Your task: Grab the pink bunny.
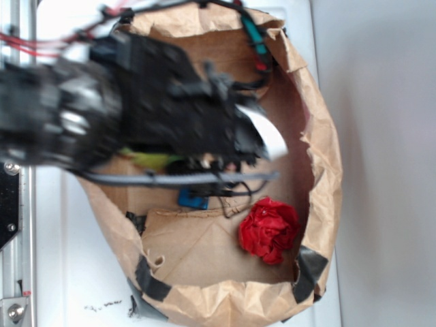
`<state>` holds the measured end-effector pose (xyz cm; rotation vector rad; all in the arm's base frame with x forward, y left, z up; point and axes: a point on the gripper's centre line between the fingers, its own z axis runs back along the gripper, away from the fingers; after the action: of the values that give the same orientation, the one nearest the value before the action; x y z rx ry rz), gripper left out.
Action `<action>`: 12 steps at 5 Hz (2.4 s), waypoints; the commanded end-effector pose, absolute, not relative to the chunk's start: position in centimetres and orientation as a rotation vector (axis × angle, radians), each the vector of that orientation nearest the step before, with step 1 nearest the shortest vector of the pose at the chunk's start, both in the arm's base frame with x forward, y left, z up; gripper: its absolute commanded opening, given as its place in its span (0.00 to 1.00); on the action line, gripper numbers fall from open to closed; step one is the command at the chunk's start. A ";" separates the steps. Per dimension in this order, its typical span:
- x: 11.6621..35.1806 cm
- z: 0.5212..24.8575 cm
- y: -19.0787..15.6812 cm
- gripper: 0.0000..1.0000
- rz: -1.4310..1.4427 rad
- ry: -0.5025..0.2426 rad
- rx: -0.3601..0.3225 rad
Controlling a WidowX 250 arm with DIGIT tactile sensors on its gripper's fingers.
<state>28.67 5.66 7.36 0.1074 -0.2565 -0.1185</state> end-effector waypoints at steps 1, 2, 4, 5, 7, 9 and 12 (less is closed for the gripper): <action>26.7 17.4 5.7 0.00 -0.010 -0.325 -0.012; 26.4 19.0 5.7 0.00 0.006 -0.341 -0.059; 26.8 18.5 6.4 1.00 -0.024 -0.349 -0.036; 27.0 16.5 7.9 1.00 -0.084 -0.373 -0.008; 27.8 13.3 9.2 1.00 -0.138 -0.411 0.053; 28.8 11.6 9.4 1.00 -0.185 -0.417 0.070; 28.7 9.8 9.0 1.00 -0.230 -0.446 0.131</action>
<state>27.93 8.78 8.39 0.1090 -0.4053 -0.2249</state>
